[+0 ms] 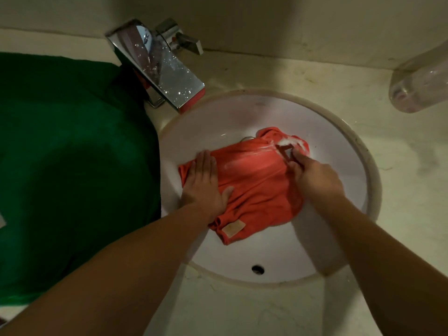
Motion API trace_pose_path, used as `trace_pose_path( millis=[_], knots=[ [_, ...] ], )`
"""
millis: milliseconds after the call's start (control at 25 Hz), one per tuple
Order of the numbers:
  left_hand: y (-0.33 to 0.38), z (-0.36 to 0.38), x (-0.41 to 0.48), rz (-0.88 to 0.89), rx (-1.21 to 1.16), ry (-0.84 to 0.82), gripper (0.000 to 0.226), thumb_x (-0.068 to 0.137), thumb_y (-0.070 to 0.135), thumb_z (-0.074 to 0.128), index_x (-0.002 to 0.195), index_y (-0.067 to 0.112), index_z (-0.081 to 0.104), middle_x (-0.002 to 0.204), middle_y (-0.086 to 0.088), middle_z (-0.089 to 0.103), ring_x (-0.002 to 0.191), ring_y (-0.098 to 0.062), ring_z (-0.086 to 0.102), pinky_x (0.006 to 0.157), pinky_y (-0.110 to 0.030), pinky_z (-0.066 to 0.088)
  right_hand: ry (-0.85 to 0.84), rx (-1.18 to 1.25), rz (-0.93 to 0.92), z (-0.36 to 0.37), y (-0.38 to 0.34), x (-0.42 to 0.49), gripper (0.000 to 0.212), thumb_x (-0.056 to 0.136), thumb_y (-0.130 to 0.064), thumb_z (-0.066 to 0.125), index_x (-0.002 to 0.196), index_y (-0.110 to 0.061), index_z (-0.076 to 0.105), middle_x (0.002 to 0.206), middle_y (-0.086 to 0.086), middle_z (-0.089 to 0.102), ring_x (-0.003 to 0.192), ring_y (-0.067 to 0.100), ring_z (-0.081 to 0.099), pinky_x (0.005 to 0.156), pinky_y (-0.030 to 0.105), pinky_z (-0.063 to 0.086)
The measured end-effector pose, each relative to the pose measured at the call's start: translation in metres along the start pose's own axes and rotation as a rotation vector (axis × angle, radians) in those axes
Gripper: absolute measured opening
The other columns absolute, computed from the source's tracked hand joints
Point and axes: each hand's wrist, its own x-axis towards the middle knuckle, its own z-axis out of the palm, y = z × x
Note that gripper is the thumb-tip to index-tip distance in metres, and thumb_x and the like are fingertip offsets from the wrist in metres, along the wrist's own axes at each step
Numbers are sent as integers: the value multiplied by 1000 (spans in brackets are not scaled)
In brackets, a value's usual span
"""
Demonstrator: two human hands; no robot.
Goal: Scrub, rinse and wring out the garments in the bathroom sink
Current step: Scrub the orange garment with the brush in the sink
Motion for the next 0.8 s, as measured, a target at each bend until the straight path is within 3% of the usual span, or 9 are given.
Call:
trace_pose_path(
  millis=[40,160,240,320,400,480,560,640,800],
  knots=[
    [1,1,0,8,-3,-8,92,97,64,9,156,-5,-7,165,-26,-13,154,-37,-13,125,-47,-5,25,-33,-16,2,-3,-4,44,106,-43,46,150,-42,46,130,25,64,113,47,61,95,48,49],
    [1,2,0,-1,-35,57,95,92,63,5,157,-6,4,165,-27,-2,155,-37,-3,125,-47,0,-29,52,-425,38,-54,-34,41,106,-46,41,146,-45,45,124,12,70,106,40,67,89,44,55],
    [1,3,1,5,-37,40,96,89,63,2,157,-6,6,166,-27,0,155,-36,-1,125,-47,1,-108,0,-521,44,-53,-36,42,106,-45,40,147,-46,43,126,9,71,106,37,69,89,43,55],
    [0,4,2,16,-47,43,96,91,64,7,157,-6,11,165,-27,6,155,-37,3,125,-48,5,-60,20,-256,25,-21,-5,42,107,-41,44,149,-42,46,134,18,64,118,41,62,95,44,50],
    [1,4,2,18,-45,69,94,93,64,16,155,-7,20,164,-28,14,154,-38,12,125,-48,10,30,42,-24,9,-1,9,43,106,-39,47,149,-37,48,129,27,63,114,48,60,93,48,49],
    [0,7,2,19,-28,49,94,93,64,17,156,-7,20,164,-28,13,155,-38,11,125,-49,11,97,78,-137,25,-17,-1,41,105,-35,49,146,-34,52,126,22,67,110,45,64,92,46,51],
    [-2,9,1,14,-14,32,95,93,64,14,157,-6,16,165,-28,9,155,-37,7,125,-48,7,4,135,-399,49,-51,-23,39,105,-39,47,143,-38,53,121,12,73,104,39,69,91,43,55],
    [-2,8,1,9,-17,25,96,92,65,14,157,-6,15,165,-28,9,155,-37,7,125,-46,4,-118,67,-489,49,-50,-33,41,106,-45,40,147,-45,46,121,10,73,106,37,70,92,44,55],
    [-1,7,0,25,-32,80,92,94,63,27,152,-8,31,160,-29,26,151,-40,24,123,-47,14,14,14,-130,4,-2,12,41,106,-38,47,147,-37,51,123,26,66,110,47,63,90,47,51]
  ],
)
